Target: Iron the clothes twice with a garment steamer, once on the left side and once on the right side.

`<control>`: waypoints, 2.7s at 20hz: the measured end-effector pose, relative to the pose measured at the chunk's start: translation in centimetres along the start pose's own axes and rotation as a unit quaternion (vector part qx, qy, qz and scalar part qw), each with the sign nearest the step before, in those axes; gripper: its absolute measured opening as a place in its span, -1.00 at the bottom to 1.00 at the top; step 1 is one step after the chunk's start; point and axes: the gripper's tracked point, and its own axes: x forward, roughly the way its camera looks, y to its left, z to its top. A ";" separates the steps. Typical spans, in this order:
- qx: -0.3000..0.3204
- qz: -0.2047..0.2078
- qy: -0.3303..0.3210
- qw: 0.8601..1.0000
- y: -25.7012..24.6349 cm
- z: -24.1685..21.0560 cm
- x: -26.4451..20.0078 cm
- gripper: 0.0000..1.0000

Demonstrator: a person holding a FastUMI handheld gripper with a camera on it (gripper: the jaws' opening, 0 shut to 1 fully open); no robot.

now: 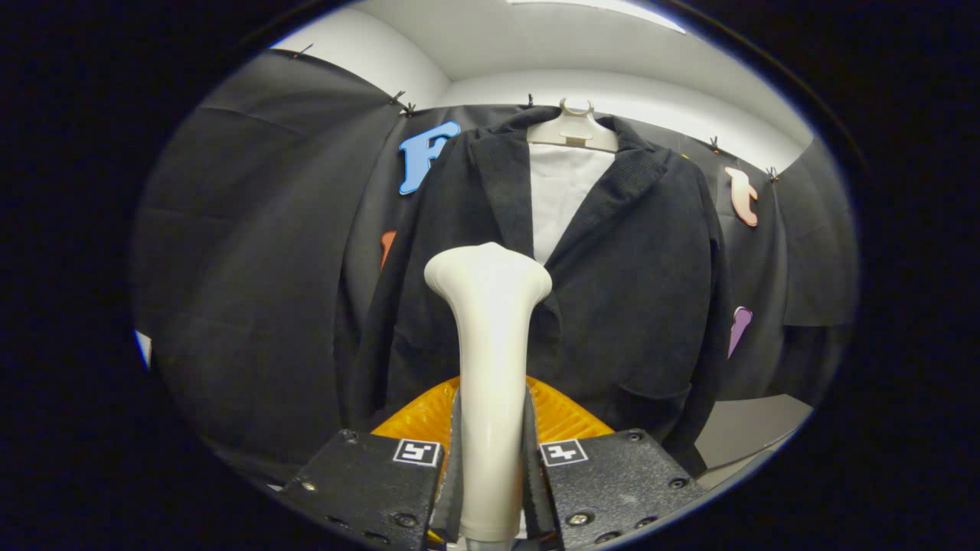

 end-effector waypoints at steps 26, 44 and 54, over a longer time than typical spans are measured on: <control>-0.054 0.008 0.157 0.986 3.0 -16.8 -3.1 -0.32; -0.058 -0.014 0.220 0.974 -1.7 -24.4 -10.6 -0.31; 0.021 -0.128 0.123 0.984 -16.7 -11.8 -18.9 -0.31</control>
